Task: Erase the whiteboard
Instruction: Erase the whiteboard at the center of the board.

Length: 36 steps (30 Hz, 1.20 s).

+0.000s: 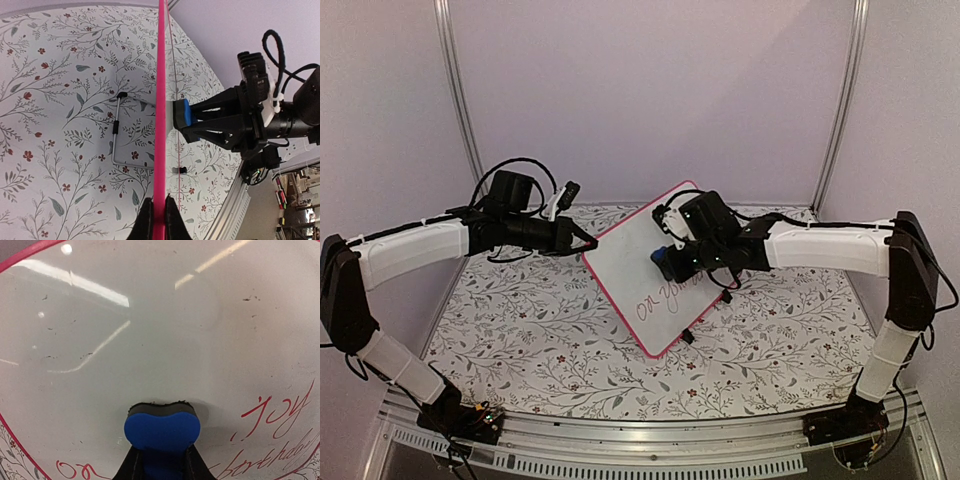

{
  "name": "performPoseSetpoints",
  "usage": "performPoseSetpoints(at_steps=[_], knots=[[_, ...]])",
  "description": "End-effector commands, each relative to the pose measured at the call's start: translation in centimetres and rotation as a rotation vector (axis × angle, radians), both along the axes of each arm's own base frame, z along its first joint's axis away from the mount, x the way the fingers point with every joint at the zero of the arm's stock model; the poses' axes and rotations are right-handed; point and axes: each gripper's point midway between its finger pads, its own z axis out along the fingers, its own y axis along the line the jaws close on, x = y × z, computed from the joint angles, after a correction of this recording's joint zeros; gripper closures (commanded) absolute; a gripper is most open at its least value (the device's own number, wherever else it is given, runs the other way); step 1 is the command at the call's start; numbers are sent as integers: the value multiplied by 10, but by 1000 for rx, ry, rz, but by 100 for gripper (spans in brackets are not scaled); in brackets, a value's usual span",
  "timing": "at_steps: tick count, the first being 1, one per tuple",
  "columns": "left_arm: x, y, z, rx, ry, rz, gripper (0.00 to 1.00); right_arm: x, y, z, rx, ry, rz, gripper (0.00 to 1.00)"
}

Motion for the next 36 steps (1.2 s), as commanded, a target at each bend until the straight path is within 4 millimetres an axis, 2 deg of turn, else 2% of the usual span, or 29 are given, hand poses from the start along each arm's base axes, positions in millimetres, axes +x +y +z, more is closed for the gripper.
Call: performPoseSetpoints(at_steps=[1, 9, 13, 20, 25, 30, 36], knots=[[-9, -7, 13, -26, -60, -65, 100, -28, -23, -50, -104, 132, 7, 100], [-9, -6, 14, -25, -65, -63, 100, -44, -36, -58, -106, 167, 7, 100], [-9, -6, 15, -25, -67, -60, 100, -38, -39, -46, -97, 132, -15, 100], [-9, -6, 14, -22, -67, -60, 100, -3, -46, 20, -18, -17, -81, 100], [-9, -6, 15, -25, -68, -62, 100, 24, -52, 44, 1, -70, -106, 100], [-9, -6, 15, -27, -66, -64, 100, 46, -52, 48, -11, -92, -116, 100], [-9, -6, 14, -28, -62, -65, 100, 63, -49, 31, -18, -54, -108, 100]])
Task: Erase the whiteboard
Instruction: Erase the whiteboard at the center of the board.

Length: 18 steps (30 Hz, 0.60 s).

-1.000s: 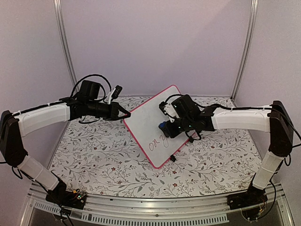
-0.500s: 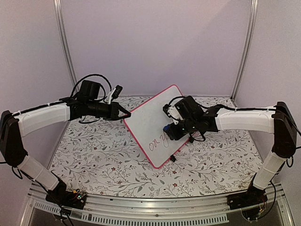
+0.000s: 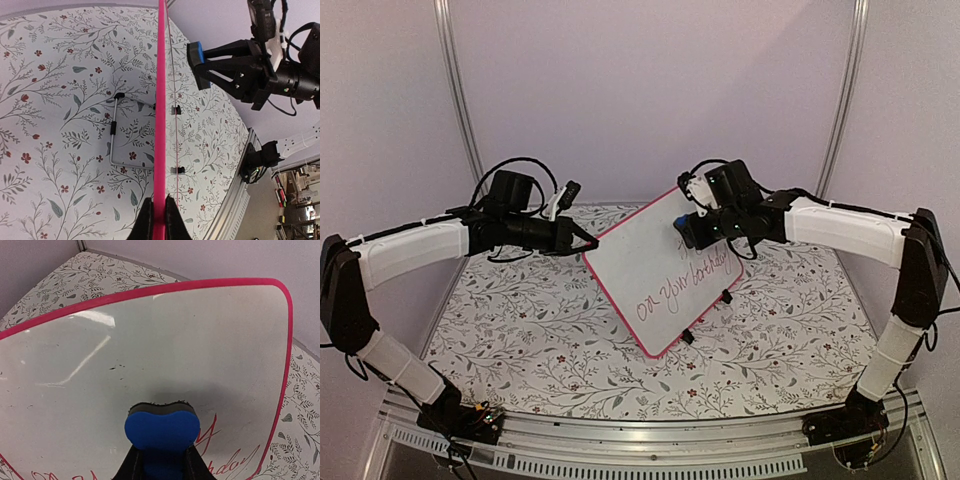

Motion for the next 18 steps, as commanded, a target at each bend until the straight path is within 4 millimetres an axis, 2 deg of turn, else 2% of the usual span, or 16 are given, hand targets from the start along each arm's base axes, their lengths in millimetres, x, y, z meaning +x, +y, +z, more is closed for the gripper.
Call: performPoseSetpoints(at_steps=[1, 8, 18], knots=[[-7, -5, 13, -24, -55, -53, 100, 9, 5, -19, -23, 38, 27, 100], [-7, -5, 12, -26, -51, -55, 100, 5, 5, -47, -45, 104, 39, 100], [-8, -5, 13, -27, -52, -57, 100, -18, -7, -82, -67, 197, 47, 100]])
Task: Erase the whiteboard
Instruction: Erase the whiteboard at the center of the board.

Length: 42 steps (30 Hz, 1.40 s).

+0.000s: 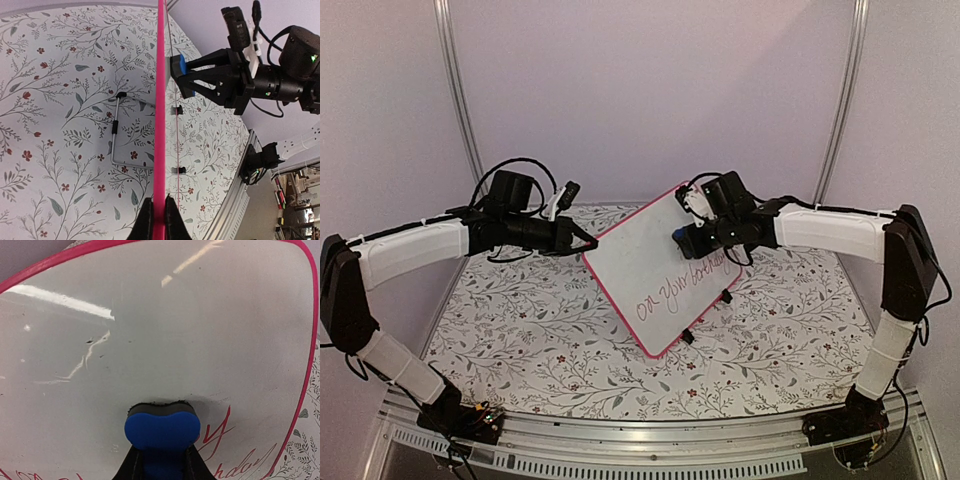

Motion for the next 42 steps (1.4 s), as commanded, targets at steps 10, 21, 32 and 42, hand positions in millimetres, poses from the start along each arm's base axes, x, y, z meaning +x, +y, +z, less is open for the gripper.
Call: performPoseSetpoints(at_steps=[10, 21, 32, 42], knots=[[-9, -6, 14, -28, -63, -67, 100, -44, -20, -56, -44, 178, 33, 100], [-9, -6, 14, -27, -63, -65, 100, -56, -30, -66, -63, 209, 29, 100], [-9, -6, 14, -28, -63, -65, 100, -63, -37, -71, -77, 219, 24, 100], [-8, -6, 14, -27, -62, -66, 100, -31, -37, -6, -27, 46, -52, 100]])
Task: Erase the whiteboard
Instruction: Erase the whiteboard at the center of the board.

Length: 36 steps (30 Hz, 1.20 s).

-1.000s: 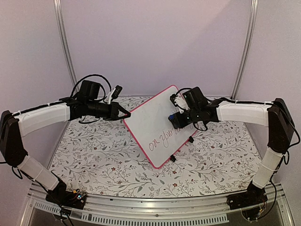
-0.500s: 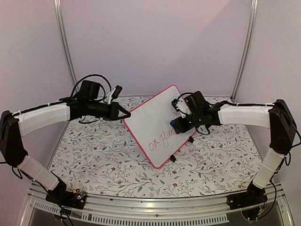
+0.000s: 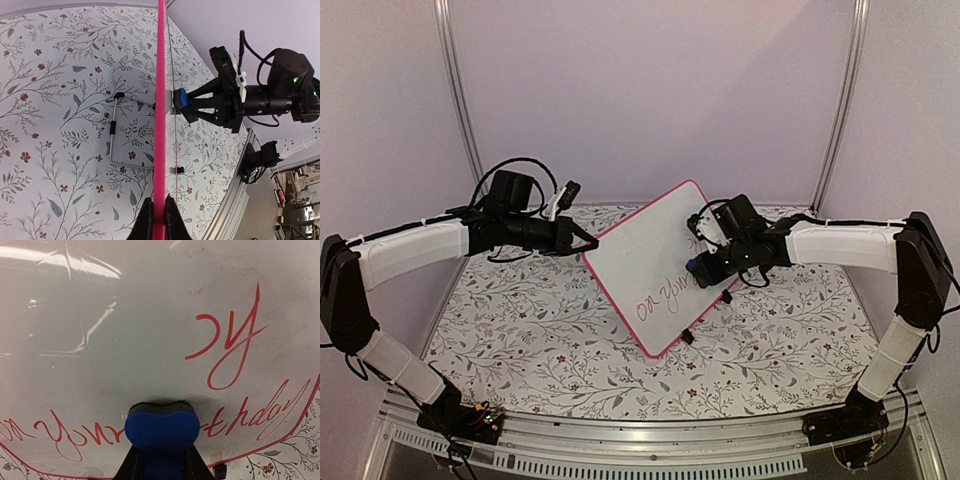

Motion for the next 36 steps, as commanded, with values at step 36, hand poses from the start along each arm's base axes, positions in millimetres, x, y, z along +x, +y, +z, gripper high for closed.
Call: performPoseSetpoints(at_steps=[36], knots=[[-8, -6, 14, -30, -56, -61, 100, 43, -2, 12, 28, -19, -72, 100]])
